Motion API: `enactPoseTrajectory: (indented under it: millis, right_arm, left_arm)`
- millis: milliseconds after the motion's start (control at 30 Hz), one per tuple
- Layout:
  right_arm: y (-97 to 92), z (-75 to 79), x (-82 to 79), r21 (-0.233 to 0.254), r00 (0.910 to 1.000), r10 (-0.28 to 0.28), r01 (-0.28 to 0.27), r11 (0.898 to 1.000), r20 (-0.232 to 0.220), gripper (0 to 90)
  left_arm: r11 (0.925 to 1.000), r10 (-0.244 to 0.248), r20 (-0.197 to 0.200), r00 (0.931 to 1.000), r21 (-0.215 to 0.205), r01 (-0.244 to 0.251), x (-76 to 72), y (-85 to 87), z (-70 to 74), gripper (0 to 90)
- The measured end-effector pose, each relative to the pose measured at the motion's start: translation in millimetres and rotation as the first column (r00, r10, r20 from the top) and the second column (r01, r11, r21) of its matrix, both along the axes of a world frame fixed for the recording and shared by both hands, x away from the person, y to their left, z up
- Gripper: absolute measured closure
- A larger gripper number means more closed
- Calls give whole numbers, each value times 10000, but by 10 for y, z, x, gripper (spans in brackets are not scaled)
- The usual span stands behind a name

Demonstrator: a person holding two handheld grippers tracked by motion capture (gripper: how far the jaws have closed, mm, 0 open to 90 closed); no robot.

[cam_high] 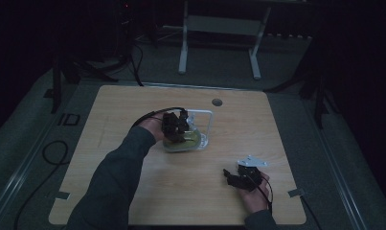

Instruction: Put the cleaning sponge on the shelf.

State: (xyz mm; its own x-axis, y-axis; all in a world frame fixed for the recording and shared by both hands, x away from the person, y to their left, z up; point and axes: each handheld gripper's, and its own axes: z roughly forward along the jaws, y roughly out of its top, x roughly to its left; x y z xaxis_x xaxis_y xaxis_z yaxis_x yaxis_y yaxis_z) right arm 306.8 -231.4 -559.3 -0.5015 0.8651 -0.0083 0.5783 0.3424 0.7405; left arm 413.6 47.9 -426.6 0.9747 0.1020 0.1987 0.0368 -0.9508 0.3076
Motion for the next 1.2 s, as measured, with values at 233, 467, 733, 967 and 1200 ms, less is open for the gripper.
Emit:
enactPoseTrajectory:
  millis: [233, 467, 733, 967, 1200]
  right_arm:
    - [0, 0, 0, -1, 10000, 8, -8, 10000, 1, 301]
    - [1, 0, 1, -1, 10000, 26, -26, 10000, 5, 301]
    - [1, -1, 2, -6, 10000, 41, -41, 10000, 8, 301]
    - [1, 0, 1, 0, 10000, 45, -45, 10000, -1, 301]
    - [2, 0, 1, -2, 10000, 51, -51, 10000, 2, 301]
  left_arm:
    - [9998, -167, 119, 9998, 123, 166, 16, -56, -35, 718]
    - [9990, -353, 295, 9989, 293, 345, 28, -93, -67, 718]
    - [9987, -424, 410, 9983, 294, 412, 56, -140, -100, 717]
    - [9983, -474, 472, 9978, 369, 456, 76, -168, -118, 717]
    - [9972, -554, 606, 9966, 543, 521, 98, -204, -166, 717]
